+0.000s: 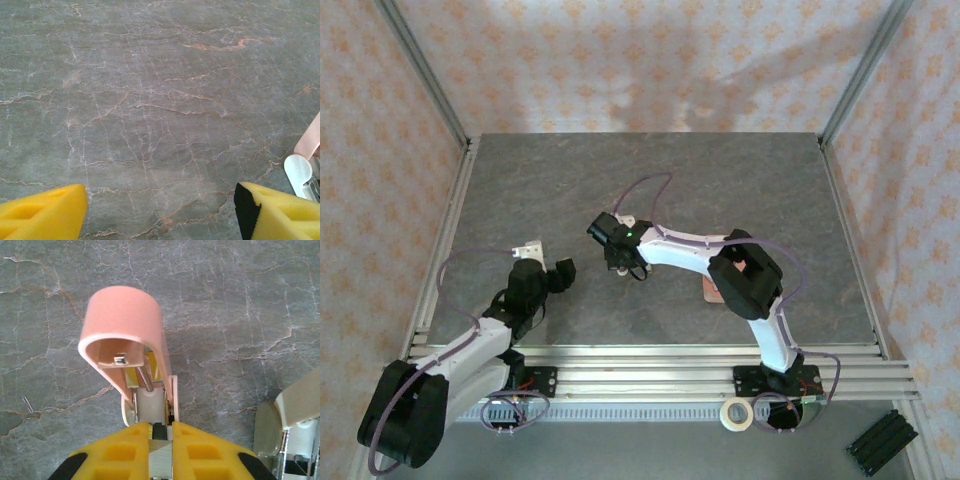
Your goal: Load the staples into the stapler
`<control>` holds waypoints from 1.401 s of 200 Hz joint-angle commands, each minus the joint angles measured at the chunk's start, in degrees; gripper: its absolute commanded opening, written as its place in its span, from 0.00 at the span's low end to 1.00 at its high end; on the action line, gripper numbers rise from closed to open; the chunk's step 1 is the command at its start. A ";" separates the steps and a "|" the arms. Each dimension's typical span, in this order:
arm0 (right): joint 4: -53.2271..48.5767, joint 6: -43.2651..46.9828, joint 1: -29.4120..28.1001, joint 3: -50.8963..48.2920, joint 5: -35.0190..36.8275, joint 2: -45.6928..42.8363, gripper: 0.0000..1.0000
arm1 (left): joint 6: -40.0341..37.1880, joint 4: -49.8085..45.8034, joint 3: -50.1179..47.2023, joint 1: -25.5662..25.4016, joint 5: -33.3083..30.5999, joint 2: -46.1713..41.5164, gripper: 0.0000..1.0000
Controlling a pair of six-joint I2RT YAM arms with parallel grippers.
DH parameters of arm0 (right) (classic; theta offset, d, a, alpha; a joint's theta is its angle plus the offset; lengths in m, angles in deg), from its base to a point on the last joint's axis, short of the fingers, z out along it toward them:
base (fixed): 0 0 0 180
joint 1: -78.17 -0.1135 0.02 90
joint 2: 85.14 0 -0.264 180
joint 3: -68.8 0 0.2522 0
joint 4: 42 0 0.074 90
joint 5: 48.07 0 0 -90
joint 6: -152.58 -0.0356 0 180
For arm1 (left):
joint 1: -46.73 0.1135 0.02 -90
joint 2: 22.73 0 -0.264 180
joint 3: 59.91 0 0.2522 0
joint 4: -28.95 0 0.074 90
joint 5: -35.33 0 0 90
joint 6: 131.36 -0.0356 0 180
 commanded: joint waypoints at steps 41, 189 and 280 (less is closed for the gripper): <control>0.59 0.32 -0.25 1.15 1.59 -2.68 0.15 | -1.15 1.75 1.47 0.50 -0.42 -0.02 0.78; 3.92 -1.23 -0.50 -1.78 1.59 -3.18 0.15 | -1.17 1.53 1.51 0.50 -0.46 -0.10 0.78; 3.40 -1.55 -0.52 -1.54 1.06 -0.94 0.15 | -1.23 1.50 1.52 0.50 -0.53 -0.02 0.78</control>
